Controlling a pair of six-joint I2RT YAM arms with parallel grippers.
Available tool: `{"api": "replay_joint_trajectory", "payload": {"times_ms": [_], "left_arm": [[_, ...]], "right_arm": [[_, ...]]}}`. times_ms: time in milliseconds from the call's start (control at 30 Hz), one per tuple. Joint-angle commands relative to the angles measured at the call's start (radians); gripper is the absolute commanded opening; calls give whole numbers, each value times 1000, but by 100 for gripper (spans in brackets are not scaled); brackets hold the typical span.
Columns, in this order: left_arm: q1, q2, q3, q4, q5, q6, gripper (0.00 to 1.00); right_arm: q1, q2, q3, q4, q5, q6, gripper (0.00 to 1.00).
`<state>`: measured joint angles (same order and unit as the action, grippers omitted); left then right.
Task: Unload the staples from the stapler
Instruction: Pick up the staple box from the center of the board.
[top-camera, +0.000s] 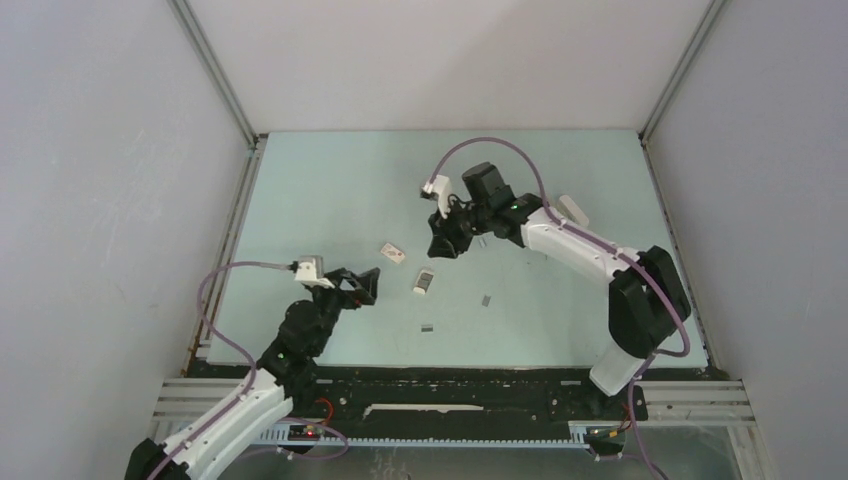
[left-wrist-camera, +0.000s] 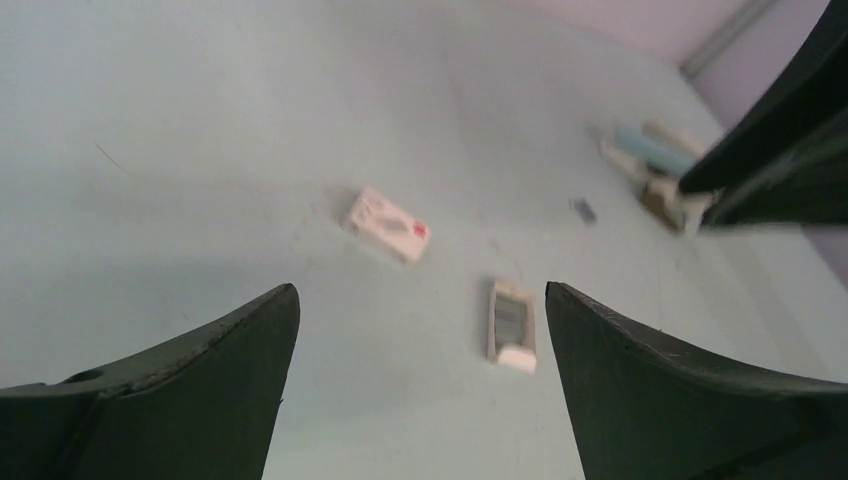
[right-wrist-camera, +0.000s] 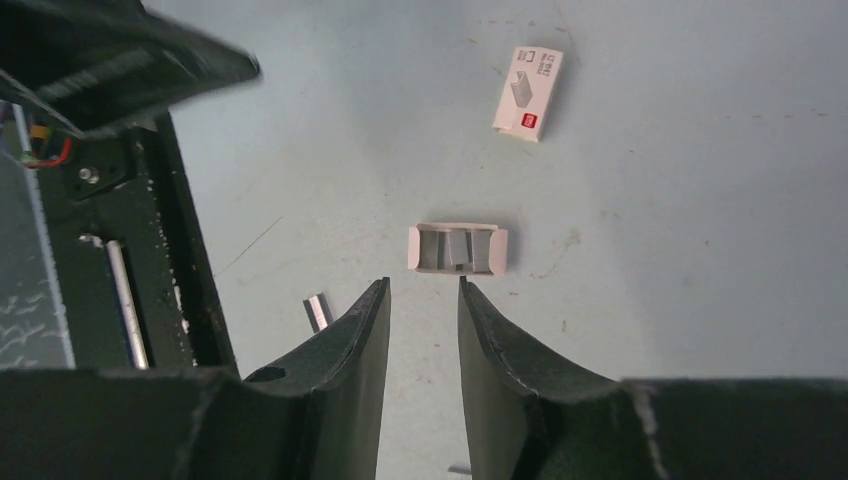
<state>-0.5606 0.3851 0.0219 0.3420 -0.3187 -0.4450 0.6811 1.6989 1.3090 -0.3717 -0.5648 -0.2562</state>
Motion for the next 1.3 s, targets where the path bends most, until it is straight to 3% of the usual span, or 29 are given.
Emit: {"api": "replay_joint_trajectory", "payload": {"times_ms": [0,267,600,967,1267], "left_arm": [[-85,183,67,12,95,-59,98],[-246,580,302,-109,-21,-43,99],[-305,878,506,-182,-22,-32,93],[-325,1078,671,-283,5,-6,74],[-326,1177,747,-368,-7,-1,65]], "right_arm": [[-71,-84,0,-43,-161,-38,40],[-198,-108,1,-50,-284,13,40],[-228,-89,0,-56,-328,30,40],[-235,-87,1,-57,-329,27,41],[-245,-85,0,-62,-343,25,41]]}}
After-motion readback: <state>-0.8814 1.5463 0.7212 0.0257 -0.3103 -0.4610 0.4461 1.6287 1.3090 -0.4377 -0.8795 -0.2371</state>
